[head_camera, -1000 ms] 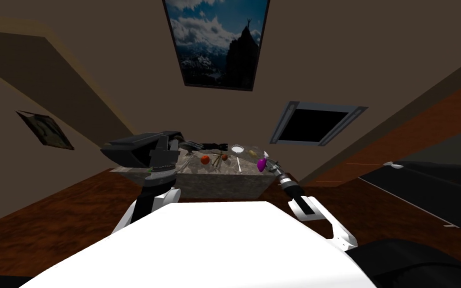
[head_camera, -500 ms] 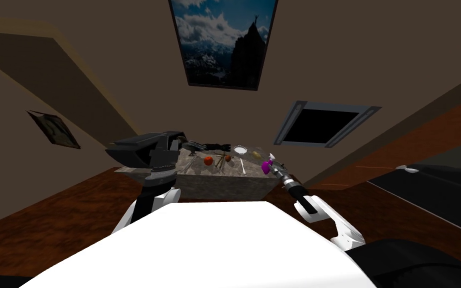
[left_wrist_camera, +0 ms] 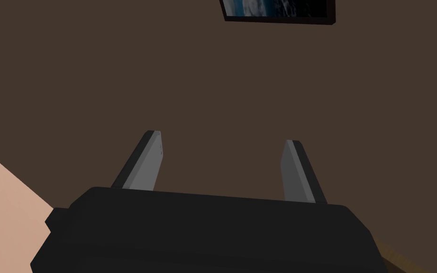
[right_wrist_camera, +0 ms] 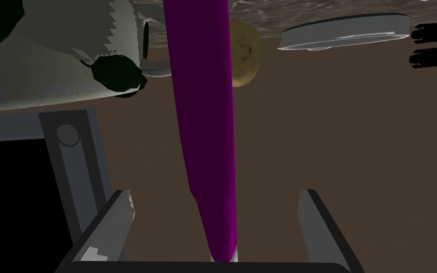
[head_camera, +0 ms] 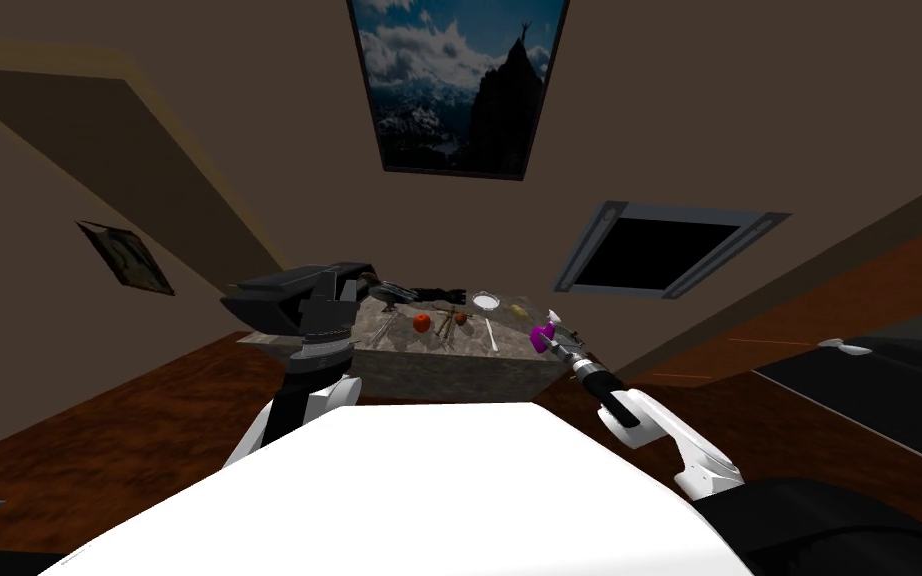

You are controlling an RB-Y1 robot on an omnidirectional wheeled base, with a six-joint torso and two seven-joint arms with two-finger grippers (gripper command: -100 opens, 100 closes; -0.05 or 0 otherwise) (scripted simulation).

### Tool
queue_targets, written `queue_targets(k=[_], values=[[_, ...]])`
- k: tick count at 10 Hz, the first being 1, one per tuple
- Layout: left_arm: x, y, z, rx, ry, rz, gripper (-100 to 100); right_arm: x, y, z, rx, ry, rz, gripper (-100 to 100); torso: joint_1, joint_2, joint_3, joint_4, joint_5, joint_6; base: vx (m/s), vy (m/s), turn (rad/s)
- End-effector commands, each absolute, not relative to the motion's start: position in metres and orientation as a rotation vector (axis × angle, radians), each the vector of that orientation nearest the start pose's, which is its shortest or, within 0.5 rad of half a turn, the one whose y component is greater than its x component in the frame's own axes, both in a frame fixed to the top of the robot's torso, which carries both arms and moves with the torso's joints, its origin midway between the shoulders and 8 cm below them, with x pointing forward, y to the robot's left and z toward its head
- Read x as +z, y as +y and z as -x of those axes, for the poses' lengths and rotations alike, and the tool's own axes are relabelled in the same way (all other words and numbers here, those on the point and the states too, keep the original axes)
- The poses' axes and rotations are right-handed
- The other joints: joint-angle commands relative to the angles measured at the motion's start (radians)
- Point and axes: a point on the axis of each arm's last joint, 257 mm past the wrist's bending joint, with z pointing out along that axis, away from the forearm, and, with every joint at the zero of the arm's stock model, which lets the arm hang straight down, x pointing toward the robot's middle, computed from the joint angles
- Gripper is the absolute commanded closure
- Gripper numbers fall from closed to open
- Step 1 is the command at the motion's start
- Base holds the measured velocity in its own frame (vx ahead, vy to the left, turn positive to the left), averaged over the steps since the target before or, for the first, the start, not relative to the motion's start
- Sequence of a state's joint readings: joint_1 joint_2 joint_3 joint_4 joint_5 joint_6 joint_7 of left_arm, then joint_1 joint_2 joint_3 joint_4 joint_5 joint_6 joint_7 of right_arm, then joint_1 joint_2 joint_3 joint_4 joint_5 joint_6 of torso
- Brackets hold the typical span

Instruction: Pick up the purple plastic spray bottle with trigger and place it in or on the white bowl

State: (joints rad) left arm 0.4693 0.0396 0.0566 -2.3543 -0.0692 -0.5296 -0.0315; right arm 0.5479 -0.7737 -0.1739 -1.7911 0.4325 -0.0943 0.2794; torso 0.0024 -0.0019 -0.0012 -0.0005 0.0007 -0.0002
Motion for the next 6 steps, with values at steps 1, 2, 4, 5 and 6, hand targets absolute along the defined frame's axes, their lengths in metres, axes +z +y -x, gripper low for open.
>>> queue_targets(k=[1,2,4,5,6], values=[[0.0715,0.2737,-0.3230,-1.212,0.596,0.461,0,-0.2313,-0.4985,-0.3829,-0.058,1.802,-0.059,-100,0.000,0.000,0.000,0.000,0.000,0.000,0.029,0.037,0.045],[0.0715,0.2737,-0.3230,-1.212,0.596,0.461,0,-0.2294,-0.4919,-0.3846,-0.038,1.790,-0.076,-100,0.000,0.000,0.000,0.000,0.000,0.000,0.014,0.013,0.008],[0.0715,0.2738,-0.3230,-1.212,0.596,0.461,0,-0.2262,-0.4960,-0.3874,-0.039,1.779,-0.063,-100,-0.002,0.001,0.001,0.000,-0.001,0.000,0.009,0.010,-0.026],[0.0715,0.2738,-0.3230,-1.212,0.596,0.461,0,-0.2228,-0.4993,-0.3901,-0.030,1.766,-0.061,-100,-0.002,0.001,0.001,0.000,0.000,0.000,0.039,0.045,-0.081],[0.0715,0.2738,-0.3230,-1.212,0.596,0.461,0,-0.2236,-0.4991,-0.3900,-0.036,1.769,-0.052,-100,0.000,0.000,0.000,0.000,0.000,0.000,0.037,0.039,-0.036]])
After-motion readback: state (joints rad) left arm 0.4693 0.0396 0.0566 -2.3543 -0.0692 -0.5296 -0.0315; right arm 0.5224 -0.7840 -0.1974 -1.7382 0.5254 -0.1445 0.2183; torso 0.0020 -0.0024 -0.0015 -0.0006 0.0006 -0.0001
